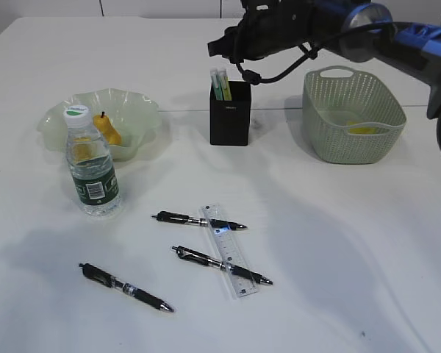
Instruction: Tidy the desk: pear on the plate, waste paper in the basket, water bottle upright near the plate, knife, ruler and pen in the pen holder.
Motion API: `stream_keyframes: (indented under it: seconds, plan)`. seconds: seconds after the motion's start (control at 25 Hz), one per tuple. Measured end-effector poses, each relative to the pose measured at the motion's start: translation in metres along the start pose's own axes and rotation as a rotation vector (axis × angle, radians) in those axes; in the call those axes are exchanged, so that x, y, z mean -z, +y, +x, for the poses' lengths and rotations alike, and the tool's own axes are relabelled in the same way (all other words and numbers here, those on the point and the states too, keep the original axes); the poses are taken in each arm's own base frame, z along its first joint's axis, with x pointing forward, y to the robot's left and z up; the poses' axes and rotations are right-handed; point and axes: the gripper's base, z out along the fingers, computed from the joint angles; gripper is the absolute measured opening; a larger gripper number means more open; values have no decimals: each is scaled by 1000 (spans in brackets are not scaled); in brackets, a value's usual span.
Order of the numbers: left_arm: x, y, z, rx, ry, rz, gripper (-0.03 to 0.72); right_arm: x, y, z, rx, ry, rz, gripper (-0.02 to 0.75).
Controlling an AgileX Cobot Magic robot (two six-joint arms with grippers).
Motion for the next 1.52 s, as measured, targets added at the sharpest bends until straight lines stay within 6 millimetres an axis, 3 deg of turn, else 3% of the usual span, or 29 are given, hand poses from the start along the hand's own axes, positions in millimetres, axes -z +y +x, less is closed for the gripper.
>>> stream_keyframes:
  seconds: [0.52,0.92,1.52]
  plan:
    - [0,0,0,-2,-2,-1,402,39,-5,-22,128,193,43,257]
    - [0,2,-2,-30,-23,-17,402,76,-5,-27,5,392,58,257]
    - [0,3,-6,-72,-69,-38,402,131,8,-60,-66,387,-13,257]
